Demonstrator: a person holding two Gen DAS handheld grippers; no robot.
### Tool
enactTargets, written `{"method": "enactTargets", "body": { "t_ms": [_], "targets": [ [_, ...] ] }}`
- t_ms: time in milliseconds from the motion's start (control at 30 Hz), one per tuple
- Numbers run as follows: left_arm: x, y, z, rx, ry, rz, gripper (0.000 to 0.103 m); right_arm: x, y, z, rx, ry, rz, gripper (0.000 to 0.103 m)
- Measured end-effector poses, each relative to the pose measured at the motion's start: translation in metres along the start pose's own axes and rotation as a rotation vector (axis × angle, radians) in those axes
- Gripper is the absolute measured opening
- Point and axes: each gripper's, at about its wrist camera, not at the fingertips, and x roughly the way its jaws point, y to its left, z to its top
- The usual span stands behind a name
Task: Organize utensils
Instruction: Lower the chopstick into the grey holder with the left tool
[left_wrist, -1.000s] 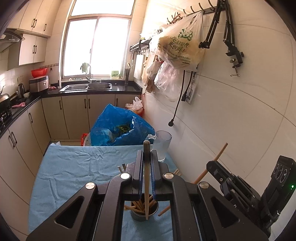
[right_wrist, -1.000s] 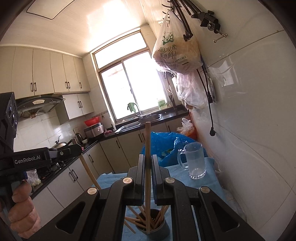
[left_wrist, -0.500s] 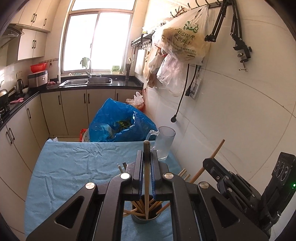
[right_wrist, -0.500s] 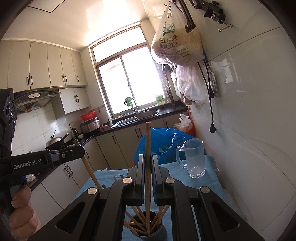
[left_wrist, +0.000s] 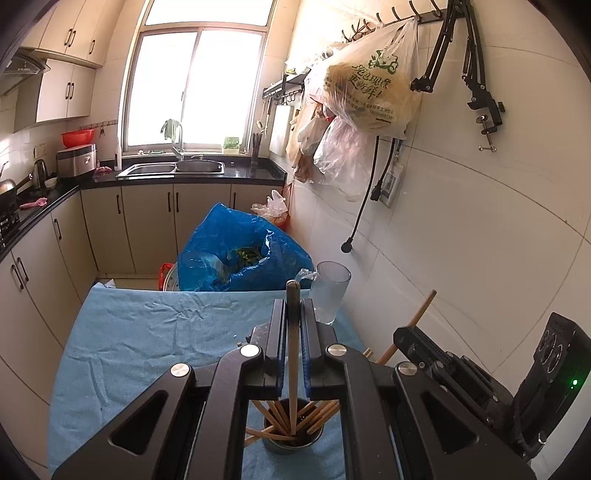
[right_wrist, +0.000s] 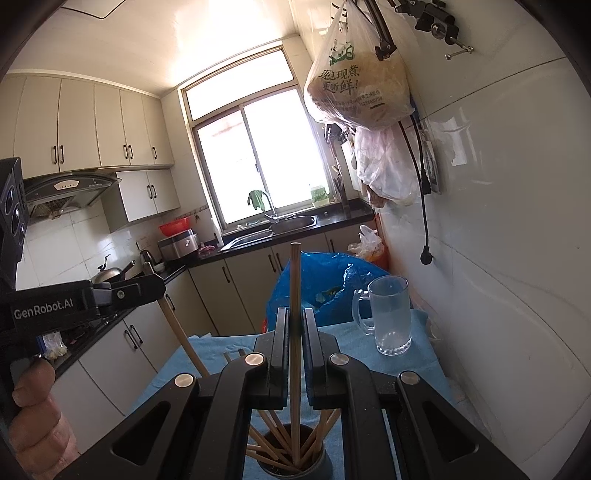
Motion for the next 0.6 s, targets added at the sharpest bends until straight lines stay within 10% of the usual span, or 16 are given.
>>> {"method": "enactTargets", "body": {
  "t_ms": [600],
  "targets": [
    [0.029,0.011,-0.018,-0.021,0.073,0.018,0.007,0.021,-0.001,-0.017,-0.004,0.062,-0.002,0.007]
  ]
}}
